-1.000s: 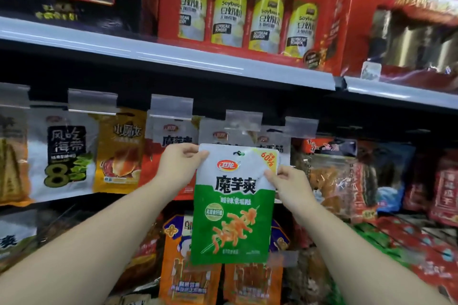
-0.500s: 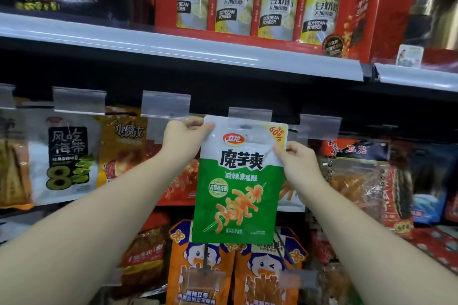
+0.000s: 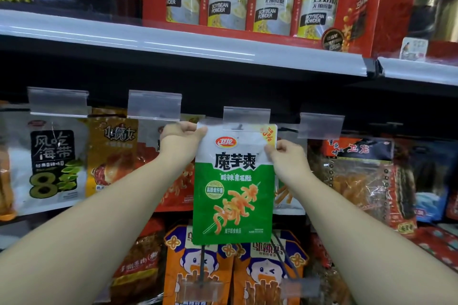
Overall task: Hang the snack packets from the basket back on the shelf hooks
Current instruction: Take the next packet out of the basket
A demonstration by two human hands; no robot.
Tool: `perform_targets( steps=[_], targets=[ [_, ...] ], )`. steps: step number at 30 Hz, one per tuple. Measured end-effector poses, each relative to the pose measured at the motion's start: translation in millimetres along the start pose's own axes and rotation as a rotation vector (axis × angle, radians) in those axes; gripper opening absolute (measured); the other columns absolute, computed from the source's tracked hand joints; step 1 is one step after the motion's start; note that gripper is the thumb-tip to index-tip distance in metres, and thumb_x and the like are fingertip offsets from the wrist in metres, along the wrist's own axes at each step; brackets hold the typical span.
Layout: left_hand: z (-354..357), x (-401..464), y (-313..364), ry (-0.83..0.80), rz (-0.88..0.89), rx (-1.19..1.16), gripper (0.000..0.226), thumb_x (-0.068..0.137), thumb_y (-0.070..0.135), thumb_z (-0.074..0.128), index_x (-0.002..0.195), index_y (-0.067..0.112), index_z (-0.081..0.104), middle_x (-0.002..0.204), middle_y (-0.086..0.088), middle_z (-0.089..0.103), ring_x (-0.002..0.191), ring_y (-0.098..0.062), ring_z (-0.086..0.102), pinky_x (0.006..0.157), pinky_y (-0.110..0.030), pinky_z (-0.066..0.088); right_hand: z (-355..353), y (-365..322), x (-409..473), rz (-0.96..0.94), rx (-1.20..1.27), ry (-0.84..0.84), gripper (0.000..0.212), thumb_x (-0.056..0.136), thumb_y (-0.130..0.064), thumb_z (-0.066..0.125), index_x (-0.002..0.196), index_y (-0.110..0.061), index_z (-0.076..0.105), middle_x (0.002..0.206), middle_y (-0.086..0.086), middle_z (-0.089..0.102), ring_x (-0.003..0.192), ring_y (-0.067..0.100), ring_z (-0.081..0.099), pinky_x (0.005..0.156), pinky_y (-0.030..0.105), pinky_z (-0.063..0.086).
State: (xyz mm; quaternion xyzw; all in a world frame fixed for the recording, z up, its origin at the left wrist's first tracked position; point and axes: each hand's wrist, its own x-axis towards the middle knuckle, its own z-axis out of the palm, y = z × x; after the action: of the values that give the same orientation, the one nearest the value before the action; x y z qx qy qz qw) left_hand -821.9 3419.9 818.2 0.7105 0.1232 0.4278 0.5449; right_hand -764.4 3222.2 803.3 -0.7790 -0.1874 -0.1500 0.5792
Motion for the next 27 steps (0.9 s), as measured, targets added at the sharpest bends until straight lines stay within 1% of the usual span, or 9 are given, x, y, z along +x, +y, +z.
perform_targets(
  steps=[3,5,9,13,17,19,22,25,27],
  targets=[
    [9,13,-7,-0.004,-0.014,0.106,0.013,0.085,0.026,0.068,0.081,0.015,0.063,0.087,-0.009,0.072,0.082,-0.024,0.064,0.079,-0.029,0.052,6,3,13,0.001,-0.1,0.034,0.024,0.096,-0.027,0.054,0.08,-0.009,0.051,0.068,0.008,0.039,0.057,0.019,0.033,0.05,0.03,0.024],
    [15,21,-11,0.008,-0.029,0.174,0.014,0.087,0.026,0.065,0.083,0.013,0.066,0.089,-0.009,0.071,0.081,-0.025,0.062,0.071,-0.026,0.046,11,7,23,0.026,-0.097,0.039,0.024,0.095,-0.027,0.055,0.08,-0.009,0.053,0.068,0.008,0.04,0.059,0.02,0.034,0.05,0.03,0.024],
    [21,35,-18,0.051,-0.099,0.224,0.03,0.089,0.026,0.065,0.111,0.007,0.06,0.106,-0.011,0.064,0.082,-0.024,0.056,0.065,-0.026,0.043,21,12,38,0.087,-0.087,0.032,0.037,0.096,-0.024,0.056,0.063,-0.014,0.041,0.059,-0.001,0.037,0.051,0.015,0.031,0.044,0.027,0.024],
    [29,38,-19,0.028,-0.126,0.182,0.011,0.089,0.01,0.062,0.099,0.013,0.058,0.103,-0.013,0.057,0.086,-0.025,0.051,0.074,-0.028,0.041,27,17,48,0.119,-0.073,0.032,0.031,0.095,-0.021,0.057,0.067,-0.013,0.044,0.063,-0.002,0.041,0.053,0.012,0.033,0.044,0.026,0.024],
    [30,31,-22,0.093,-0.065,0.258,0.026,0.092,0.014,0.056,0.112,-0.003,0.06,0.111,-0.022,0.061,0.08,-0.028,0.054,0.069,-0.028,0.04,28,21,45,0.104,-0.062,0.037,0.033,0.095,-0.027,0.057,0.067,-0.014,0.043,0.061,-0.002,0.042,0.052,0.013,0.035,0.046,0.025,0.027],
    [28,25,-21,0.11,-0.072,0.31,0.031,0.095,0.016,0.048,0.118,-0.004,0.053,0.118,-0.024,0.058,0.093,-0.034,0.059,0.072,-0.033,0.042,28,26,39,0.054,-0.126,0.078,0.027,0.094,-0.03,0.058,0.075,-0.015,0.047,0.062,-0.002,0.046,0.056,0.017,0.042,0.053,0.026,0.036],
    [26,19,-19,0.092,-0.067,0.368,0.036,0.097,0.02,0.045,0.125,-0.003,0.044,0.127,-0.024,0.052,0.11,-0.038,0.056,0.084,-0.039,0.046,29,29,25,-0.017,-0.254,0.111,0.016,0.094,-0.028,0.056,0.102,-0.015,0.051,0.091,0.005,0.062,0.081,0.022,0.056,0.073,0.03,0.042],
    [17,9,-18,0.072,-0.011,0.396,0.054,0.096,0.023,0.049,0.143,0.004,0.031,0.145,-0.018,0.04,0.128,-0.036,0.045,0.102,-0.04,0.041,28,22,6,-0.141,-0.482,0.11,0.03,0.095,-0.025,0.054,0.121,-0.012,0.045,0.121,0.007,0.052,0.105,0.026,0.051,0.075,0.031,0.038],
    [7,0,-22,0.072,0.07,0.437,0.059,0.095,0.026,0.052,0.147,0.009,0.028,0.148,-0.015,0.038,0.131,-0.035,0.043,0.104,-0.04,0.041,27,17,-6,-0.243,-0.62,0.111,0.038,0.095,-0.024,0.051,0.13,-0.013,0.044,0.132,0.006,0.047,0.12,0.026,0.043,0.089,0.035,0.039]
  ],
)
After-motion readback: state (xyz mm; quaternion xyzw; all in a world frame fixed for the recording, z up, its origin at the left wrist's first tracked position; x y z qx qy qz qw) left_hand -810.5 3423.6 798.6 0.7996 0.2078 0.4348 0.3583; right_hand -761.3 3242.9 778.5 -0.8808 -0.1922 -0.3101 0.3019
